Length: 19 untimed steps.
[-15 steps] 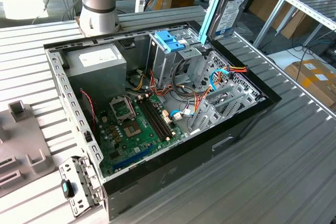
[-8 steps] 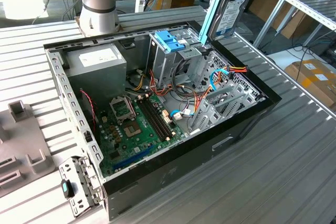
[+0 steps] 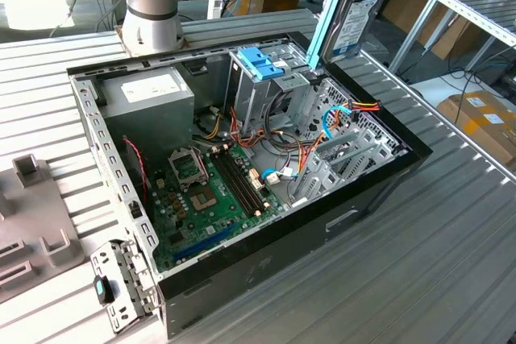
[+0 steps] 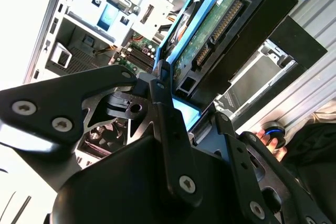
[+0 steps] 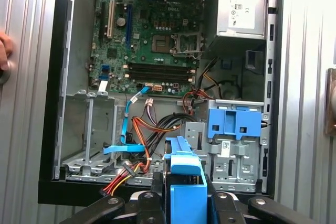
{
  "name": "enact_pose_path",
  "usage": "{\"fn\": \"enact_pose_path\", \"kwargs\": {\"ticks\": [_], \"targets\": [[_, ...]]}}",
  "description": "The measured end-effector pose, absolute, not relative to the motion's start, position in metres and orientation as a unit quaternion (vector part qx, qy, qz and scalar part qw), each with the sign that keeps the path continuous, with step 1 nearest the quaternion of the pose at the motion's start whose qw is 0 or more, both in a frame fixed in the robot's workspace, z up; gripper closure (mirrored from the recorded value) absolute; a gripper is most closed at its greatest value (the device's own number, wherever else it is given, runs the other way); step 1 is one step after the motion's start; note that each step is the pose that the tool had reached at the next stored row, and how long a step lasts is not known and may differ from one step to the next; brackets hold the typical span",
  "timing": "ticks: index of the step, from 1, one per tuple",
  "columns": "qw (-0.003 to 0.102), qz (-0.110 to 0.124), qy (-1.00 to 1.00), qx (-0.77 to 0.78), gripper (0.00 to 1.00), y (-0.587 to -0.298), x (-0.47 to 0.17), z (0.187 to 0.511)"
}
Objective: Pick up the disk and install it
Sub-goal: 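Pick up the disk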
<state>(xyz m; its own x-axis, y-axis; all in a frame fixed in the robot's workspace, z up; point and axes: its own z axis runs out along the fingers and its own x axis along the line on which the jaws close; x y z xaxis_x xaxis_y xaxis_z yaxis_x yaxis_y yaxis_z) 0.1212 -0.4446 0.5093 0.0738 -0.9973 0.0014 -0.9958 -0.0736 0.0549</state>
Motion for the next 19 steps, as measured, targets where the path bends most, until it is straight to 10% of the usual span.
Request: {"fn": "enact_pose_path", "kwargs": {"ticks": [19], "targets": [[0.021,-0.018,-0.68,0.732,0.63,-0.4494,0.1233,0.5088]]}}
